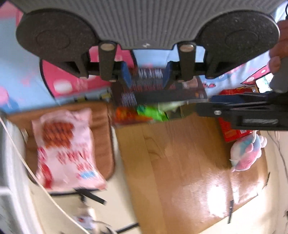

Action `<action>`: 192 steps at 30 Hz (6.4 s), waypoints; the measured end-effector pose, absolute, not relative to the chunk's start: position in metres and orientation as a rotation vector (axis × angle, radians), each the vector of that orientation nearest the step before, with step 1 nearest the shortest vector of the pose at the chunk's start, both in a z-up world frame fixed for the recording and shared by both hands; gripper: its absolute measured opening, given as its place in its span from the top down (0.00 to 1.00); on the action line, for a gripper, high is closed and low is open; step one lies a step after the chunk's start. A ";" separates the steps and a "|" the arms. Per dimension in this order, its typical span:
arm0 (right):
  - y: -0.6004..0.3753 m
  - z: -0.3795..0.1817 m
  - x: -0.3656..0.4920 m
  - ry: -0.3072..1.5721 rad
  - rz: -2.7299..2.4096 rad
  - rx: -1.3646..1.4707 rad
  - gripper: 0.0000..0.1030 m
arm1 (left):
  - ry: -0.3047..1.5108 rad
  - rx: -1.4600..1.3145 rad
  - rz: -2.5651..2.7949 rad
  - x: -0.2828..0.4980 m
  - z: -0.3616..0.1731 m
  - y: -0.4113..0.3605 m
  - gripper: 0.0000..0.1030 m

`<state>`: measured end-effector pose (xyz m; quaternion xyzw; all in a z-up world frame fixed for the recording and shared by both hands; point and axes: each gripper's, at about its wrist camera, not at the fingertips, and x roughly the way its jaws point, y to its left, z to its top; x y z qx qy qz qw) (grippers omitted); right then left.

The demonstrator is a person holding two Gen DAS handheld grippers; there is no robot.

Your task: Organize snacks

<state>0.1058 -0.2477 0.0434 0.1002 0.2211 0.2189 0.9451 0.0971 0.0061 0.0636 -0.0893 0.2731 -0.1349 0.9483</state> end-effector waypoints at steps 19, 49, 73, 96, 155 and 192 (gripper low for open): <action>-0.258 0.017 0.060 0.503 0.404 0.254 0.52 | 0.674 -0.039 -0.093 0.046 -0.006 -0.020 0.30; -0.258 0.016 0.059 0.517 0.468 0.263 0.48 | 0.670 -0.033 -0.078 0.043 -0.005 -0.020 0.17; -0.258 0.015 0.062 0.530 0.506 0.281 0.47 | 0.651 -0.056 -0.079 0.041 -0.005 -0.017 0.17; -0.258 0.015 0.063 0.534 0.529 0.294 0.45 | 0.669 -0.064 -0.106 0.046 -0.005 -0.017 0.10; -0.258 0.017 0.055 0.494 0.520 0.286 0.39 | 0.696 -0.034 -0.046 0.047 -0.006 -0.019 0.00; -0.253 0.018 0.053 0.526 0.471 0.239 0.35 | 0.698 0.011 0.023 0.039 0.002 -0.019 0.00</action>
